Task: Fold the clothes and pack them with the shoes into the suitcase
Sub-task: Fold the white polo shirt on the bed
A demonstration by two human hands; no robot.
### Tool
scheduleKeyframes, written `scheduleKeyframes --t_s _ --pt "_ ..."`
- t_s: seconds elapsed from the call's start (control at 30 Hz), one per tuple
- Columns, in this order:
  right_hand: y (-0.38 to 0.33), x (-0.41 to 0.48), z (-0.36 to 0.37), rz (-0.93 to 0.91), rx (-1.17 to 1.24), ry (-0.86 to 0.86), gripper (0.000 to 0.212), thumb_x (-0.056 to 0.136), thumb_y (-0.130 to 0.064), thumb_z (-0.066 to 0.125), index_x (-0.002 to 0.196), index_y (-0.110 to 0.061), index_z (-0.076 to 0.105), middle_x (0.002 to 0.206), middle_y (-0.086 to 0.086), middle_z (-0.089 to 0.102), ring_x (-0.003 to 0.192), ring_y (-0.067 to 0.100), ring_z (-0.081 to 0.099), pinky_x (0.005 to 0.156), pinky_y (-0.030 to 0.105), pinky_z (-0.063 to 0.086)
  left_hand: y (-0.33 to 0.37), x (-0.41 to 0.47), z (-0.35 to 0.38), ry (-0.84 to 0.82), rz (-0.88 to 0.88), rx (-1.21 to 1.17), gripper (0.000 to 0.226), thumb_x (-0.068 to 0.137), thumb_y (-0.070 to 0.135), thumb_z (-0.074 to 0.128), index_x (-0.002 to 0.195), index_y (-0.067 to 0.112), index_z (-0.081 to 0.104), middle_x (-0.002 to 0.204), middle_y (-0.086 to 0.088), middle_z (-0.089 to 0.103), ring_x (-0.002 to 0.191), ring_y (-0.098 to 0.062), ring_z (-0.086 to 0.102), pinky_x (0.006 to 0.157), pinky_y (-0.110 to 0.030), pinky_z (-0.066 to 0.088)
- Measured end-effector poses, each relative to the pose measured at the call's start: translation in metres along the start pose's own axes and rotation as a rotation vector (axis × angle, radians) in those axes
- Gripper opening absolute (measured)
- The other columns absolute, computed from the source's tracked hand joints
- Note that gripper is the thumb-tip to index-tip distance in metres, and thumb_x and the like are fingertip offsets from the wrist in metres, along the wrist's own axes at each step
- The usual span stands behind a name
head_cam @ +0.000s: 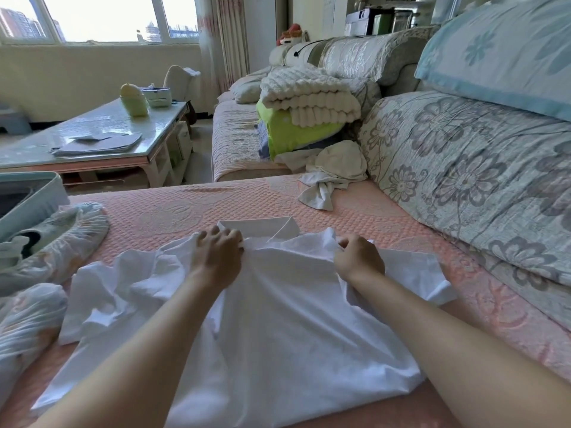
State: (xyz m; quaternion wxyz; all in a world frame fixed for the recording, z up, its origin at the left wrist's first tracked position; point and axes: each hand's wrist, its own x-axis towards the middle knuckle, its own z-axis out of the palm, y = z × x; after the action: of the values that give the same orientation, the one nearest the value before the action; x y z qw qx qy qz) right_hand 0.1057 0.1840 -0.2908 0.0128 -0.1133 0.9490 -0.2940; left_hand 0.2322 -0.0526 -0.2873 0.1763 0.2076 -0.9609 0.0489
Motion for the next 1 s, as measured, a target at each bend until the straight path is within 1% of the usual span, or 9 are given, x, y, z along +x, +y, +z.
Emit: scheduleKeyframes --t_s 0.17,0.27,0.37,0.47,0.6,0.77,0.8,0.87,1.0 --pt "0.005 0.017 -0.013 -0.003 0.179 0.25 0.013 0.098 -0.022 0.054 0.108 -0.017 0.06 0.108 0.01 0.071 0.101 0.034 0.063 0.077 0.035 0.044 0.014 0.044 -0.024 0.195 -0.094 0.2 0.015 0.086 0.024 0.069 0.097 0.015 0.072 0.1 -0.012 0.065 0.095 -0.035 0.06 0.076 -0.039 0.047" --pt "0.008 0.025 -0.016 0.023 0.131 0.236 0.02 0.1 -0.019 0.053 0.119 -0.017 0.053 0.112 0.01 0.069 0.102 0.032 0.063 0.074 0.032 0.04 0.039 0.066 -0.023 0.044 -0.248 0.062 0.019 0.093 0.015 0.06 0.109 0.017 0.07 0.108 -0.011 0.066 0.098 -0.033 0.065 0.075 -0.038 0.052" --pt "0.019 0.027 -0.011 0.047 -0.088 0.075 0.035 0.099 -0.015 0.05 0.132 -0.011 0.039 0.124 0.016 0.062 0.109 0.034 0.062 0.076 0.035 0.041 0.047 0.064 0.013 -0.108 -0.322 -0.286 0.037 0.096 0.015 0.053 0.132 0.019 0.054 0.126 -0.016 0.061 0.115 -0.036 0.057 0.096 -0.043 0.046" --pt "0.019 0.028 -0.014 0.044 -0.135 0.004 0.044 0.096 -0.015 0.053 0.135 -0.01 0.034 0.131 0.018 0.054 0.114 0.037 0.058 0.078 0.036 0.04 0.046 0.046 0.038 -0.306 -0.169 -0.347 0.053 0.097 0.04 0.051 0.147 0.029 0.037 0.148 -0.011 0.04 0.135 -0.033 0.036 0.11 -0.044 0.03" --pt "0.011 0.016 -0.02 -0.02 -0.144 0.044 0.033 0.098 -0.031 0.047 0.124 -0.014 0.039 0.125 0.016 0.052 0.09 0.031 0.054 0.072 0.035 0.04 0.048 0.034 0.037 -0.414 -0.03 -0.275 0.065 0.1 0.057 0.034 0.157 0.034 0.014 0.165 -0.002 0.012 0.15 -0.026 0.011 0.12 -0.045 0.01" --pt "0.004 -0.023 -0.035 -0.093 -0.299 -0.074 0.086 0.084 -0.07 0.045 0.151 -0.017 0.034 0.131 0.01 0.059 0.114 0.03 0.06 0.078 0.036 0.043 0.062 0.008 0.023 -0.426 0.144 -0.096 0.069 0.1 0.06 0.025 0.158 0.031 0.0 0.167 -0.004 -0.003 0.153 -0.023 -0.005 0.123 -0.046 0.001" --pt "0.005 -0.033 -0.039 -0.105 -0.379 -0.085 0.085 0.083 -0.069 0.046 0.151 -0.018 0.037 0.128 0.01 0.061 0.112 0.029 0.061 0.075 0.034 0.043 0.069 0.002 0.018 -0.424 0.155 -0.093 0.069 0.1 0.06 0.025 0.158 0.031 0.001 0.166 -0.004 -0.004 0.153 -0.023 -0.006 0.123 -0.046 -0.001" --pt "0.011 -0.052 -0.045 -0.124 -0.464 -0.115 0.058 0.092 -0.052 0.048 0.136 -0.014 0.054 0.119 0.01 0.065 0.105 0.029 0.063 0.072 0.032 0.044 0.085 -0.012 0.009 -0.425 0.163 -0.109 0.069 0.1 0.061 0.024 0.158 0.03 0.002 0.166 -0.003 -0.006 0.153 -0.022 -0.007 0.123 -0.047 -0.003" --pt "0.025 -0.066 -0.057 -0.022 -0.199 -0.098 0.03 0.098 -0.024 0.051 0.119 -0.006 0.062 0.118 0.014 0.067 0.108 0.031 0.064 0.078 0.03 0.047 0.116 -0.046 -0.007 -0.442 0.235 -0.147 0.075 0.098 0.065 0.026 0.158 0.029 -0.001 0.166 -0.001 -0.012 0.152 -0.022 -0.011 0.123 -0.049 -0.001"
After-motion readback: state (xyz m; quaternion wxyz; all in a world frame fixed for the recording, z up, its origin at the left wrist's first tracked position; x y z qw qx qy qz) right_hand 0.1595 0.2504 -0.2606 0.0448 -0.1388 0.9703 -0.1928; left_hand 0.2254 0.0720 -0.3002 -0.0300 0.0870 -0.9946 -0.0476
